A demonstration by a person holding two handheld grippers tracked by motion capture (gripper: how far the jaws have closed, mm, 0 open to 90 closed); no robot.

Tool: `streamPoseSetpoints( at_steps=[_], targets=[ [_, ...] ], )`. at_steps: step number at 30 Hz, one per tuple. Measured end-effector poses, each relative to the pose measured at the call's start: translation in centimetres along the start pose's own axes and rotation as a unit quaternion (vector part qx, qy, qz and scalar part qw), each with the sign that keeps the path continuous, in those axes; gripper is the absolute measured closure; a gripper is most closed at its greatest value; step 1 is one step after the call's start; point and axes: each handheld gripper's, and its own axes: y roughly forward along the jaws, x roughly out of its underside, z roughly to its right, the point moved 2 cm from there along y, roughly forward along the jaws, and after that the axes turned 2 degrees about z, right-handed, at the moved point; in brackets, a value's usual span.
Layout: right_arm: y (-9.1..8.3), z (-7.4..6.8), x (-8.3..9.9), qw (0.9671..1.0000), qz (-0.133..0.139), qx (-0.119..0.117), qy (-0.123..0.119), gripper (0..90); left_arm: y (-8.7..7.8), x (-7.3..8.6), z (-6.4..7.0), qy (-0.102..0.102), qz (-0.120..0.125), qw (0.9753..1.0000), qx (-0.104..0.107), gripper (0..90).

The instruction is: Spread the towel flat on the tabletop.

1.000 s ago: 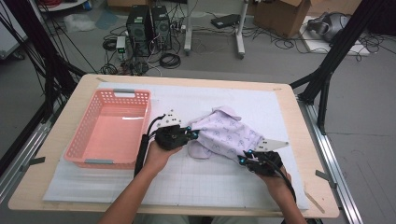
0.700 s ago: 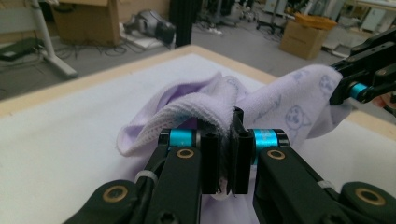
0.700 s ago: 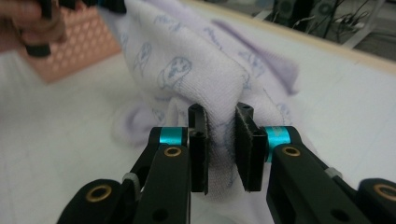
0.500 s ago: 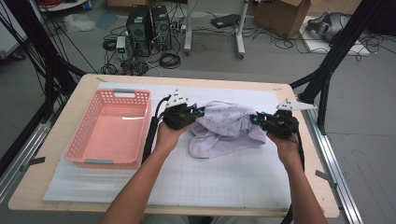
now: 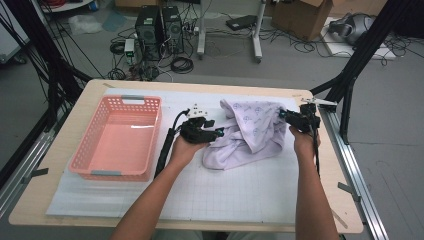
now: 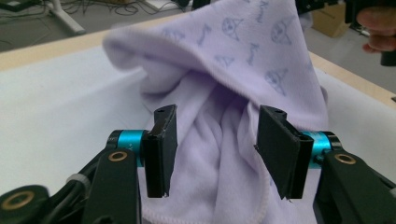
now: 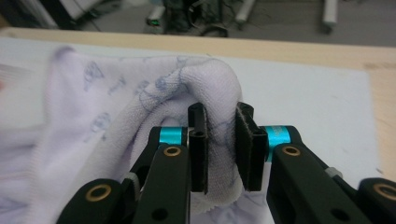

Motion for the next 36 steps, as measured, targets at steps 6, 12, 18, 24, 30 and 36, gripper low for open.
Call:
streamPoseSetpoints(
  at_steps=[6, 12, 18, 24, 30, 36],
  targets=[
    [-1.6, -0.1, 0.1, 0.9998, 0.000, 0.004, -0.018, 54.8, 0.7, 1.5, 0.4, 0.003, -0.035, 0.9991, 0.021, 45.7],
    [-4.4, -2.5, 1.0, 0.9970, 0.009, -0.030, -0.071, 50.8, 1.9, 2.4, 1.8, 0.047, -0.079, 0.9952, 0.034, 60.2],
    [-3.0, -5.7, 4.9, 0.9860, -0.068, -0.109, -0.107, 47.5, 1.8, 3.3, 2.3, 0.061, -0.088, 0.9939, 0.025, 86.0],
    [-0.4, -7.2, 7.0, 0.9709, -0.140, -0.113, -0.158, 71.4, 0.1, 3.7, 2.5, 0.052, -0.070, 0.9958, 0.028, 86.7],
    [-0.1, -6.2, 4.8, 0.9815, -0.097, -0.103, -0.129, 85.1, -1.7, 4.5, 3.7, 0.065, -0.055, 0.9957, 0.036, 86.8],
    [-0.2, -5.9, 1.0, 0.9907, -0.027, -0.098, -0.091, 85.2, -2.6, 5.4, 4.0, 0.065, -0.053, 0.9958, 0.036, 86.8]
  ],
)
